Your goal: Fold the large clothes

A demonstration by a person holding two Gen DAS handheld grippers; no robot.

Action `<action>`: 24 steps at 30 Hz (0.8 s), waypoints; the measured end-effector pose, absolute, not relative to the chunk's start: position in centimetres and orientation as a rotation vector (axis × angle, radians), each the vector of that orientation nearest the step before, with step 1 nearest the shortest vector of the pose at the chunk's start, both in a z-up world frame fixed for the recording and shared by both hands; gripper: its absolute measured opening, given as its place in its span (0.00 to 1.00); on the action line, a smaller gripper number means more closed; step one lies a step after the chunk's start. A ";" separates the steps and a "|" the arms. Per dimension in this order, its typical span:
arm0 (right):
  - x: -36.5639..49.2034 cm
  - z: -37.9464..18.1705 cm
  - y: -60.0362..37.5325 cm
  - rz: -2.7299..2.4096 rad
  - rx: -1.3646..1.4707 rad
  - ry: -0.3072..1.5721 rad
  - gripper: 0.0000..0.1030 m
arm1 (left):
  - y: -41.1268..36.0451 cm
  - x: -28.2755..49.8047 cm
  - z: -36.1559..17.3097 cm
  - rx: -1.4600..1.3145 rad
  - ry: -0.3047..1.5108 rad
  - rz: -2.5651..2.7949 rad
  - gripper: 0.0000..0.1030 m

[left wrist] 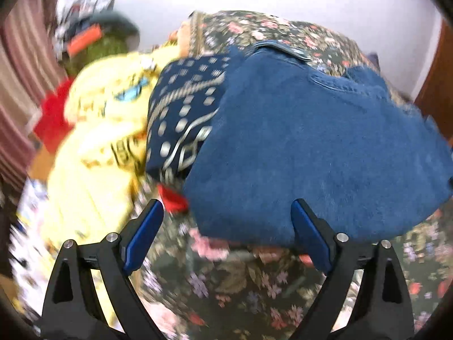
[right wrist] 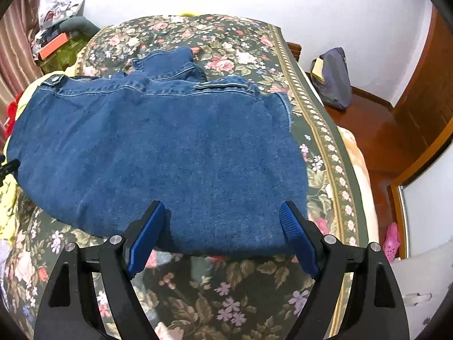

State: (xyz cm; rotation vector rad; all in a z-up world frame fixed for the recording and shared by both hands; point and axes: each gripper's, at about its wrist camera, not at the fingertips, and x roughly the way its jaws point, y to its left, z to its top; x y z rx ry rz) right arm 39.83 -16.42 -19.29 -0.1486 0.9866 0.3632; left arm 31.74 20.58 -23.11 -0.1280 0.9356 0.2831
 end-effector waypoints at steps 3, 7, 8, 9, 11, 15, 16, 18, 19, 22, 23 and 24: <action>39.6 -19.1 -16.1 0.384 -0.114 0.997 0.78 | 22.4 30.6 -23.0 -0.232 0.924 0.312 0.89; 39.6 -18.4 -15.3 0.429 -0.049 1.000 0.78 | 23.1 29.4 -22.5 -0.293 0.890 0.363 0.89; 39.6 -18.2 -15.1 0.439 -0.035 0.998 0.78 | 23.2 29.2 -22.5 -0.323 0.886 0.349 0.89; 39.6 -17.9 -14.7 0.450 -0.022 0.994 0.78 | 23.3 28.9 -22.5 -0.352 0.883 0.333 0.89; 39.6 -17.4 -13.8 0.475 -0.006 0.983 0.78 | 23.4 28.5 -22.9 -0.456 0.876 0.262 0.89; 39.4 -17.3 -11.7 0.507 -0.015 0.980 0.78 | 23.0 29.2 -24.7 -0.611 0.910 0.145 0.89; 39.4 -17.5 -11.2 0.514 -0.020 0.987 0.78 | 22.9 29.7 -25.5 -0.643 0.932 0.125 0.89; 39.4 -17.9 -10.2 0.529 -0.033 1.004 0.78 | 22.8 30.6 -27.0 -0.709 0.965 0.085 0.89; 39.4 -18.2 -9.8 0.535 -0.042 1.014 0.78 | 22.9 31.1 -27.6 -0.747 0.973 0.065 0.89; 39.0 -18.9 -8.8 0.557 -0.062 1.040 0.78 | 23.2 32.3 -28.8 -0.861 0.966 0.003 0.88; 38.9 -19.0 -8.6 0.561 -0.065 1.045 0.78 | 23.2 32.9 -29.2 -0.893 0.962 -0.007 0.86; 38.8 -19.2 -8.5 0.564 -0.068 1.051 0.78 | 23.3 33.3 -29.5 -0.909 0.959 -0.012 0.82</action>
